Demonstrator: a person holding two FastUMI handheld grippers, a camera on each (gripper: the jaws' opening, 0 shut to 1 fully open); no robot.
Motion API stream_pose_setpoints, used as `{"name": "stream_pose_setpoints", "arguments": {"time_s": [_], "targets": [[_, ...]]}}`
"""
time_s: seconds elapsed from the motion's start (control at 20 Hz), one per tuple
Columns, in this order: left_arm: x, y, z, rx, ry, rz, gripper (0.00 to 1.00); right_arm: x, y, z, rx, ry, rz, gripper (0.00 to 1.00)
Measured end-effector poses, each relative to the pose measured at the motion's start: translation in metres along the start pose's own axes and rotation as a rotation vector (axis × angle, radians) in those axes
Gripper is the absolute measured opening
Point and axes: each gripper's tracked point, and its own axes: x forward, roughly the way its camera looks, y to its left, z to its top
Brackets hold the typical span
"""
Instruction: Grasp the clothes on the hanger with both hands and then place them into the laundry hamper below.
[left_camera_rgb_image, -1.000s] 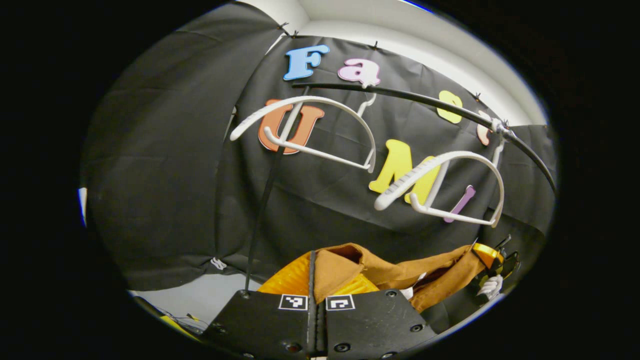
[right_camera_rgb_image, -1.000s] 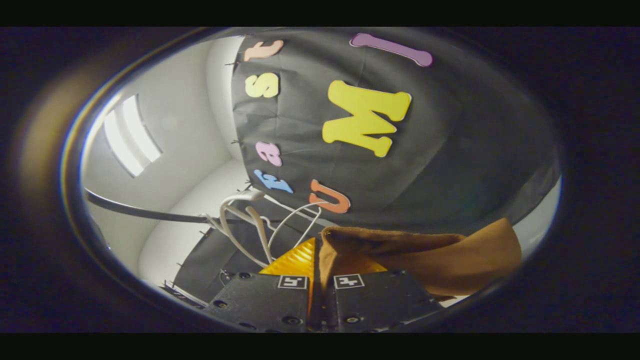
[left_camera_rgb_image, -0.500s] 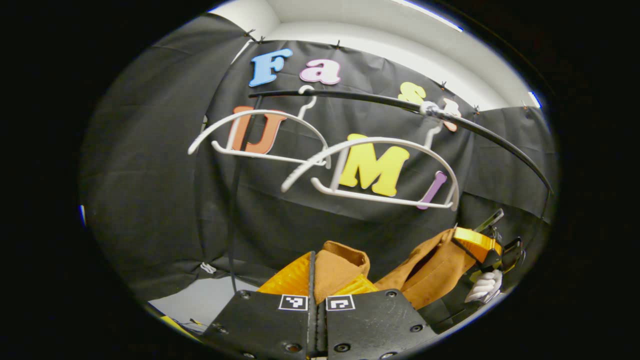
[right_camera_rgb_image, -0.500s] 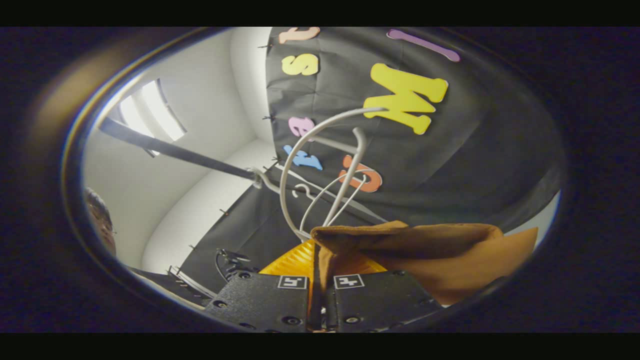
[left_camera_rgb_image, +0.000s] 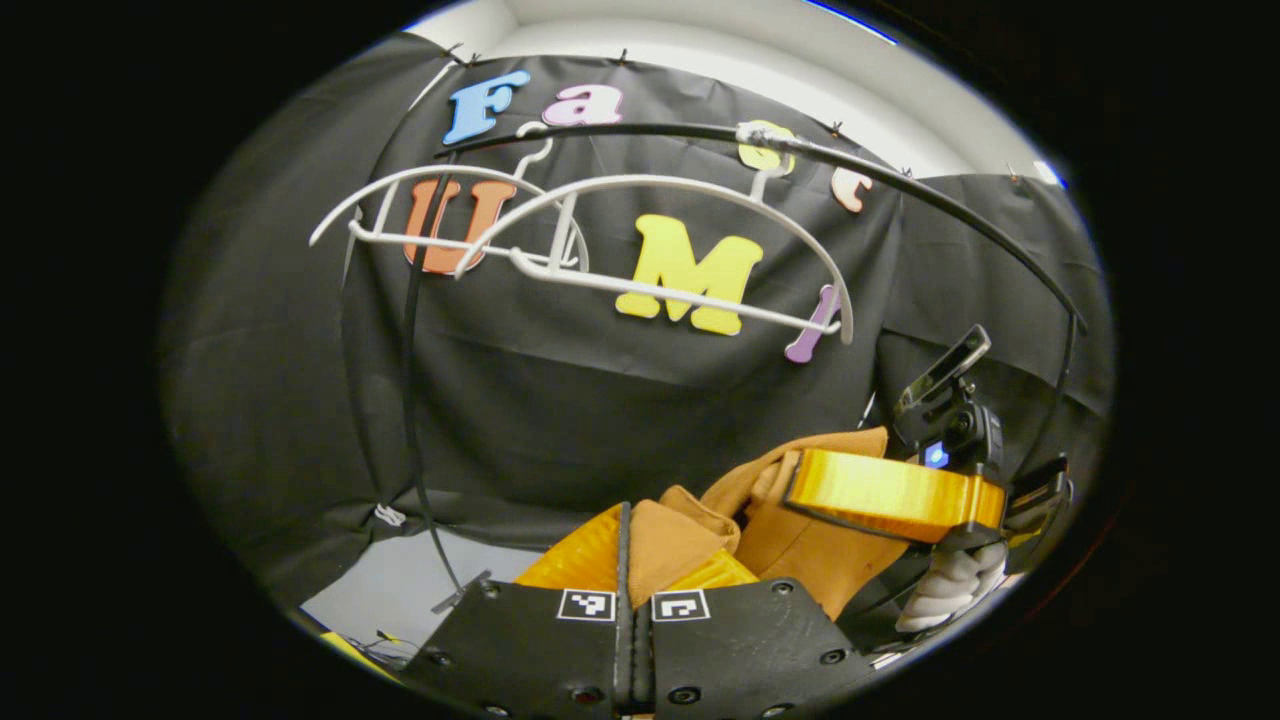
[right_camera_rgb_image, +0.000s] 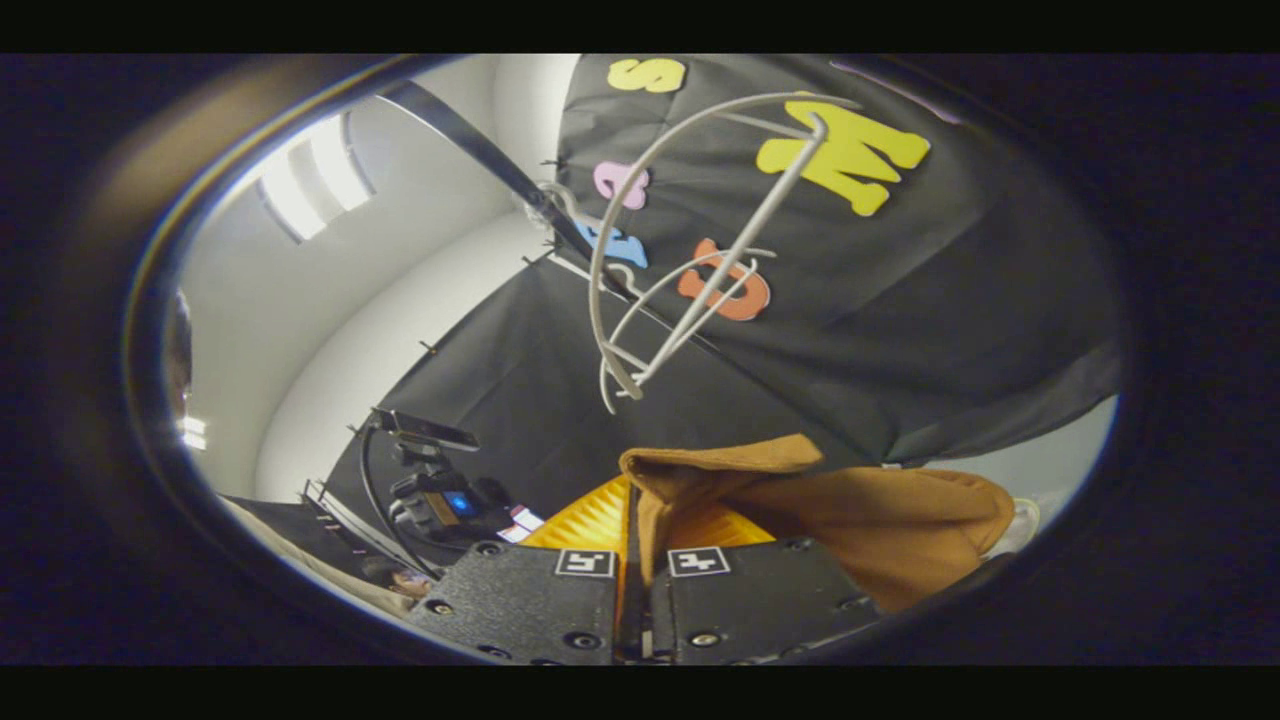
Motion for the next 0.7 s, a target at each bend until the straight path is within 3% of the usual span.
{"name": "stream_pose_setpoints", "arguments": {"time_s": [0.05,0.1,0.2,0.25,0.55,0.7], "targets": [[0.003,0.004,-0.017,0.002,0.024,0.009,0.05,-0.001,-0.015,-0.012,-0.002,0.008,-0.036,0.05],[0.007,0.010,-0.037,0.001,0.057,0.022,0.00,0.000,-0.033,-0.024,-0.002,0.026,-0.079,0.05],[0.015,0.020,-0.077,-0.023,0.121,0.041,0.05,0.002,-0.070,-0.050,0.004,0.068,-0.171,0.05],[0.018,0.025,-0.096,-0.038,0.152,0.052,0.00,0.002,-0.085,-0.065,0.010,0.096,-0.209,0.05],[0.030,0.047,-0.208,-0.114,0.337,0.104,0.00,-0.014,-0.189,-0.130,0.038,0.219,-0.458,0.07],[0.029,0.043,-0.243,-0.132,0.410,0.127,0.00,-0.023,-0.227,-0.167,0.069,0.298,-0.569,0.06]]}}
